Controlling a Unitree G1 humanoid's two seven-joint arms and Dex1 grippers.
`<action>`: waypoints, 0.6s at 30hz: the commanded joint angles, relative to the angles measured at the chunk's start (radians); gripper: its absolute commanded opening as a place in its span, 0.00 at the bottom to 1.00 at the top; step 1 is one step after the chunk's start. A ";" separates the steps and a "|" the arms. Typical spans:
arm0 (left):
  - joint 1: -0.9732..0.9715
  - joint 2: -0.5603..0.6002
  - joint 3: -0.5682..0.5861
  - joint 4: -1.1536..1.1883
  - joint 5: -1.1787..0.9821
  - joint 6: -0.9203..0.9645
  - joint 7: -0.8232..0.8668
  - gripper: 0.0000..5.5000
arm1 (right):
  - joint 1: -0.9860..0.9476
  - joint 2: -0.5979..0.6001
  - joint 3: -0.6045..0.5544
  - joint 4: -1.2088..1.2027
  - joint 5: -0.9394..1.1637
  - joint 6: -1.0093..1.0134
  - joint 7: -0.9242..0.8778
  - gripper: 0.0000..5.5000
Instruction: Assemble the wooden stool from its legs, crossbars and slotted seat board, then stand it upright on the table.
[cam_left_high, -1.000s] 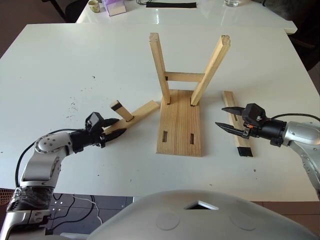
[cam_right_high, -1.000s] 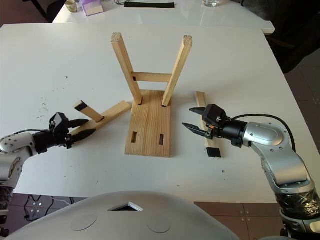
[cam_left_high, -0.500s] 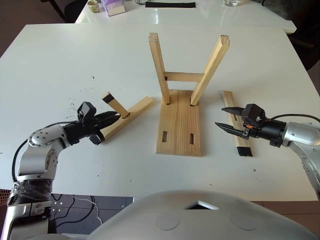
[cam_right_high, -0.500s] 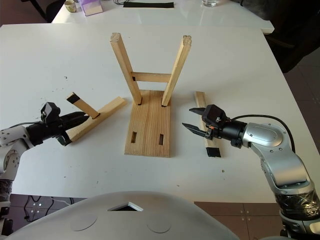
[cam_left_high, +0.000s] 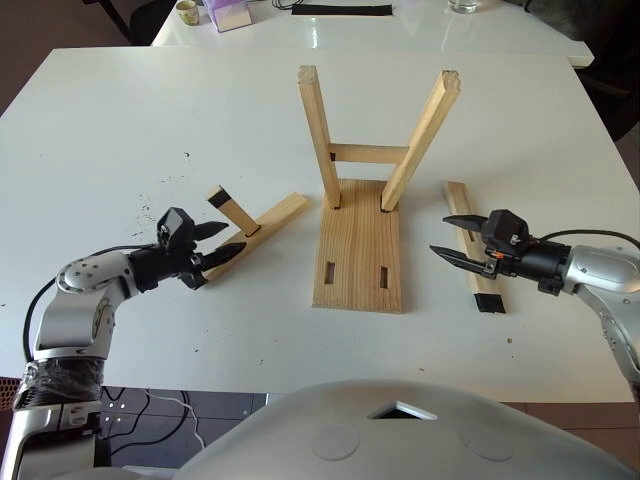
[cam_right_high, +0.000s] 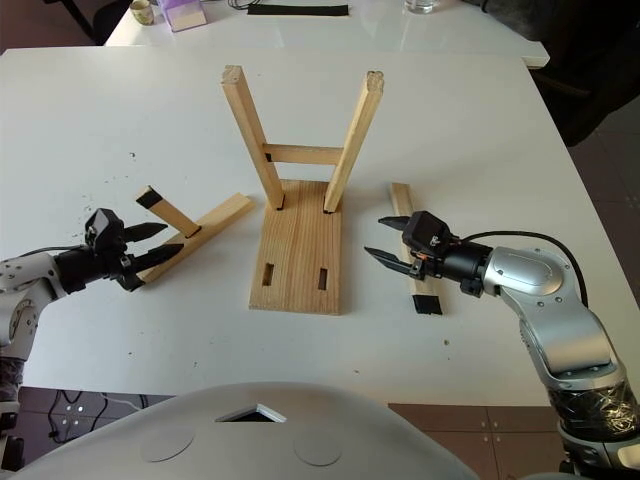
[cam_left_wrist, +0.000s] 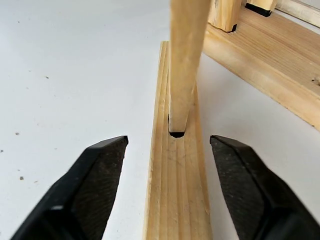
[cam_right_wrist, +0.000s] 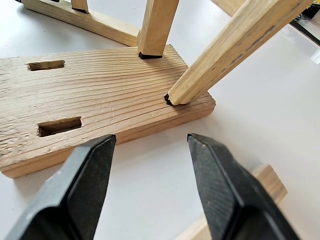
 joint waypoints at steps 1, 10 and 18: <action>-0.023 0.007 -0.023 0.043 0.038 -0.017 -0.002 0.68 | 0.005 0.001 0.005 -0.003 -0.011 -0.007 -0.006 0.48; -0.017 -0.016 -0.063 0.041 0.063 -0.028 0.004 0.68 | 0.007 -0.002 0.006 -0.011 -0.005 0.006 0.001 0.48; 0.003 0.004 -0.050 -0.037 0.040 -0.001 -0.002 0.68 | 0.020 -0.002 0.002 -0.022 -0.005 0.009 -0.002 0.48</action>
